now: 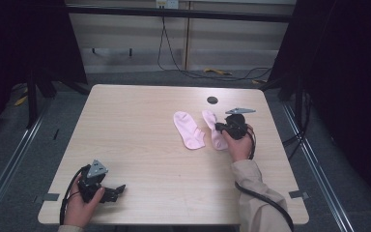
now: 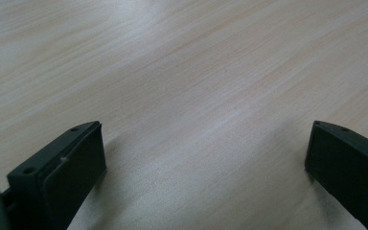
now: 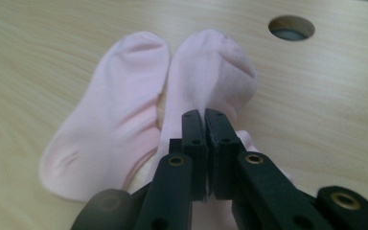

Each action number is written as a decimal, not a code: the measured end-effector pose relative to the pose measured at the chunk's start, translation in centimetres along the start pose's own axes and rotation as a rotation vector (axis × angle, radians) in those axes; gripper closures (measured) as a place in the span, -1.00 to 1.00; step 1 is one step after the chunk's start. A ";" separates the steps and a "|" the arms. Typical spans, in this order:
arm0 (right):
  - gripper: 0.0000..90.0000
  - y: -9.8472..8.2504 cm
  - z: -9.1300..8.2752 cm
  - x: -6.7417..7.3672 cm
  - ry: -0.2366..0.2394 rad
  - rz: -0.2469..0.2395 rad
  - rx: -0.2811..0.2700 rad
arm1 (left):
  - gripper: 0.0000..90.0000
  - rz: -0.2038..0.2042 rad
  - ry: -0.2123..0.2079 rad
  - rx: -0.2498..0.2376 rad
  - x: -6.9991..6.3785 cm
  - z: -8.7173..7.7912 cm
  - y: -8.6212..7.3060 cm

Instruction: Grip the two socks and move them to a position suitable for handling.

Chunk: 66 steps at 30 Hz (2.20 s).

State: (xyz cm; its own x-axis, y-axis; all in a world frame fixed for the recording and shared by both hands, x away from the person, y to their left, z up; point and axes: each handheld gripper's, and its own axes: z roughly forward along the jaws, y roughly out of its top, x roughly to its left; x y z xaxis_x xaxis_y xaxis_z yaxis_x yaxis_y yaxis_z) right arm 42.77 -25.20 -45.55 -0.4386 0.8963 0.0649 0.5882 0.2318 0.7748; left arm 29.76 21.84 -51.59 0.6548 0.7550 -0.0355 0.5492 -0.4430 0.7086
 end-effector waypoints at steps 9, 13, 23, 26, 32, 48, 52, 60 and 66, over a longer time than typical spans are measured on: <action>0.94 -0.3 -5.3 2.2 0.153 -0.099 -0.066 | -1.00 0.007 -0.004 0.004 0.0 -0.1 0.0; 0.94 -0.7 -6.6 4.6 0.229 -0.182 -0.070 | -1.00 0.011 -0.002 0.005 0.0 -0.1 -0.1; 0.72 -2.8 -5.4 12.9 0.469 -0.367 -0.003 | -1.00 0.010 -0.008 0.002 -0.1 -0.2 -0.1; 0.29 -4.0 -4.3 14.1 0.461 -0.364 0.029 | -1.00 0.004 -0.008 0.001 -0.2 -0.2 -0.2; 0.18 -5.2 -4.7 13.7 0.433 -0.329 0.028 | -1.00 0.005 -0.008 0.001 -0.2 -0.2 -0.2; 0.47 -9.7 -5.1 13.2 0.438 -0.355 0.135 | -1.00 0.008 -0.003 0.001 -0.2 -0.2 -0.2; 0.54 -10.1 -5.1 12.1 0.404 -0.341 0.145 | -1.00 0.008 -0.003 0.000 -0.2 -0.2 -0.2; 0.23 -8.3 -5.4 10.2 0.323 -0.294 0.116 | -1.00 0.008 -0.003 0.001 -0.2 -0.2 -0.2; 0.07 -4.9 -3.5 9.5 0.252 -0.247 0.055 | -1.00 0.008 -0.003 0.001 -0.2 -0.2 -0.2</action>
State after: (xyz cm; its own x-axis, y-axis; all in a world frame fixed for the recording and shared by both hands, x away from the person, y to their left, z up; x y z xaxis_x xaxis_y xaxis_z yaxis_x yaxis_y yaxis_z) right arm 33.35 -19.10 -46.57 -0.7217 0.6912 0.0383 0.4763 0.4555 0.7521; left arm 29.43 21.83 -51.56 0.6607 0.7500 -0.0321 0.5443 -0.4492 0.7085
